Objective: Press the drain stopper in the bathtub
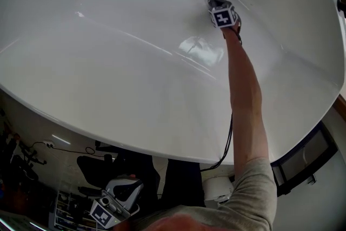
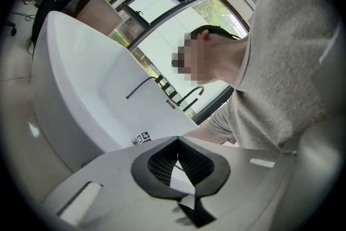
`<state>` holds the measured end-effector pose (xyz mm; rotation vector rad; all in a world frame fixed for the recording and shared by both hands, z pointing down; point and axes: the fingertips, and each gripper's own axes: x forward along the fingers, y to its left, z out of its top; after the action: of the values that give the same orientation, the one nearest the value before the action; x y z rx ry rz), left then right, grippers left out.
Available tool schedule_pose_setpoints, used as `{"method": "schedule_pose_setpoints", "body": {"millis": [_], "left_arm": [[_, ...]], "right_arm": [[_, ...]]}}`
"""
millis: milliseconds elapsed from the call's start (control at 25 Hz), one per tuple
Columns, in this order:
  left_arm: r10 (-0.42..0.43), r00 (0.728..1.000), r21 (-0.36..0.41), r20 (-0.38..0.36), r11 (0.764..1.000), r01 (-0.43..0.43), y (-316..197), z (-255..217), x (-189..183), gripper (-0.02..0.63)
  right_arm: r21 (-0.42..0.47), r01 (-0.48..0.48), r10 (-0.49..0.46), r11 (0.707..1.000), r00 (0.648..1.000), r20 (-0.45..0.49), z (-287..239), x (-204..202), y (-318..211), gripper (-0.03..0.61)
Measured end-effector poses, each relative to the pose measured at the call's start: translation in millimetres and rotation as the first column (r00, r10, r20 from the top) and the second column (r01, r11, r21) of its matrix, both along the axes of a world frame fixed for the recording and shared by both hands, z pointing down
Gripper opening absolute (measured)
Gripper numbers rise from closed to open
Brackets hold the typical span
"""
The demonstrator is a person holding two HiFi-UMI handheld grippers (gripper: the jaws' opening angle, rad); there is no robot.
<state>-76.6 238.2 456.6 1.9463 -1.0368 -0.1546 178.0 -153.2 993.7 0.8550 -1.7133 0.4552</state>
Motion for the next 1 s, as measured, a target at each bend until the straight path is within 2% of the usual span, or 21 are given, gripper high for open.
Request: {"method": "schedule_pose_setpoints", "body": {"millis": [160,240,280,360,480,520,600,680,800,920,1000], "left_arm": [[0.007,1.0,0.035,0.002,0.999,-0.007,7.3,-24.7,-6.5,-0.003],[0.017,1.0,0.075,-0.005,0.997,-0.017,6.8,-42.9,-8.7,-0.003],[0.024,1.0,0.103,-0.011,0.994,-0.023,4.3,-52.5,-8.4,-0.003],[0.04,0.999,0.163,-0.025,0.986,-0.035,-2.7,-77.7,-4.9,-0.003],[0.075,0.996,0.248,-0.038,0.967,-0.063,-9.6,-134.0,2.7,-0.003],[0.089,0.995,0.274,-0.037,0.959,-0.075,-10.4,-154.8,3.8,-0.003],[0.114,0.993,0.328,-0.024,0.939,-0.1,-12.4,-193.3,1.4,-0.003],[0.144,0.99,0.405,-0.002,0.905,-0.13,-23.3,-222.1,-6.0,-0.003],[0.182,0.983,0.54,0.03,0.825,-0.169,-47.5,-263.0,-9.8,-0.003],[0.195,0.979,0.617,0.064,0.763,-0.192,-45.6,-309.5,0.7,-0.003],[0.195,0.978,0.662,0.066,0.725,-0.19,-47.2,-339.2,15.7,-0.003]], "right_arm": [[-0.053,-0.086,0.089,0.995,0.994,0.063,-36.8,-4.5,35.4,0.002],[-0.035,-0.104,0.108,0.994,0.982,0.154,-80.6,-15.1,64.4,0.0],[-0.02,-0.128,0.129,0.992,0.965,0.227,-110.2,-22.5,77.4,0.0],[-0.026,-0.237,0.228,0.971,0.895,0.384,-176.9,-27.9,110.3,0.019],[-0.087,-0.389,0.368,0.917,0.74,0.563,-296.2,-22.4,176.5,0.032],[-0.091,-0.411,0.38,0.907,0.705,0.598,-340.2,-21.0,198.1,0.034],[-0.075,-0.428,0.371,0.9,0.667,0.647,-426.5,-22.5,237.1,0.034],[-0.034,-0.435,0.34,0.9,0.651,0.679,-502.8,-29.6,261.7,0.034],[0.062,-0.432,0.262,0.9,0.648,0.715,-606.4,-34.9,282.3,0.034],[0.134,-0.423,0.191,0.896,0.641,0.743,-700.3,-24.9,315.8,0.037],[0.194,-0.434,0.141,0.88,0.628,0.766,-753.8,-11.2,324.8,0.04]]}}
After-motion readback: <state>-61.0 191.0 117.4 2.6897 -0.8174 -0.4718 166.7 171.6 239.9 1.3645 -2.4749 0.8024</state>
